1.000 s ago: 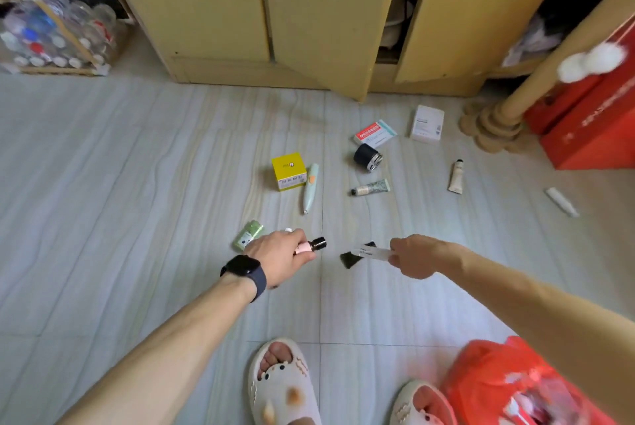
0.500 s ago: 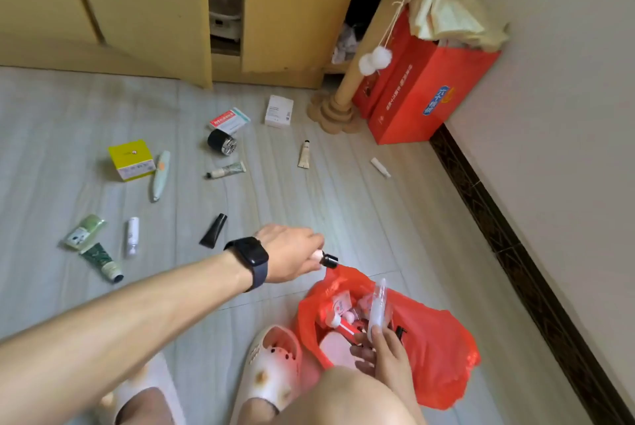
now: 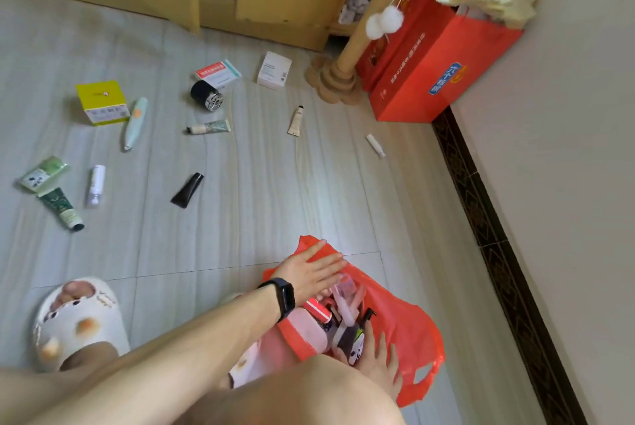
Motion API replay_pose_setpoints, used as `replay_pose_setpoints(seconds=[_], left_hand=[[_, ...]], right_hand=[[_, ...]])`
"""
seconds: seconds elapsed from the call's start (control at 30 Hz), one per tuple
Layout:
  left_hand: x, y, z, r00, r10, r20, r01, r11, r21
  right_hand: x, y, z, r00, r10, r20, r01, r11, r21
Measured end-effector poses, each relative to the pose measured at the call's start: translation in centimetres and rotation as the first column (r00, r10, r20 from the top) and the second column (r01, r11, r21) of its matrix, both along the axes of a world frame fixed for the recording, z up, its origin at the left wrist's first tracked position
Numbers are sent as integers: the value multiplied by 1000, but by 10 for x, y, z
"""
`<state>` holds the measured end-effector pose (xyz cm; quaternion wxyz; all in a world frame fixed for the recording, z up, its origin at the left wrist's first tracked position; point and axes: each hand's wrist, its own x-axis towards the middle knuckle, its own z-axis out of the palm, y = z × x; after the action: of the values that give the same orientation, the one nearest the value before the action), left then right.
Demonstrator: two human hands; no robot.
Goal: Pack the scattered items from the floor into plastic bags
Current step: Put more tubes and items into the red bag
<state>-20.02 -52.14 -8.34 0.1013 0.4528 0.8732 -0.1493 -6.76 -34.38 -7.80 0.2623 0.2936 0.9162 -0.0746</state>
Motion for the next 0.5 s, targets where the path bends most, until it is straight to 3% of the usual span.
replay_pose_setpoints(seconds=[0.07, 0.17, 0.23, 0.3, 0.4, 0.5], left_hand=[[-8, -14, 6, 998, 35, 54, -36, 999, 5], [-18, -37, 12, 989, 68, 131, -76, 995, 58], [-24, -48, 24, 983, 90, 159, -99, 994, 51], [-34, -57, 43, 979, 144, 144, -156, 985, 73], [-53, -77, 77, 968, 242, 71, -246, 968, 49], [-71, -114, 114, 943, 333, -12, -333, 942, 40]], right_hand=[[3, 7, -12, 986, 79, 146, -79, 997, -8], [2, 12, -11, 965, 208, 159, -203, 978, -47], [-8, 10, 4, 966, 235, 108, -228, 971, -68], [-25, 3, 20, 941, 337, -41, -339, 939, -61], [-57, -7, 45, 825, 511, -244, -532, 846, -29], [-96, -38, 92, 733, 620, -281, -652, 757, -31]])
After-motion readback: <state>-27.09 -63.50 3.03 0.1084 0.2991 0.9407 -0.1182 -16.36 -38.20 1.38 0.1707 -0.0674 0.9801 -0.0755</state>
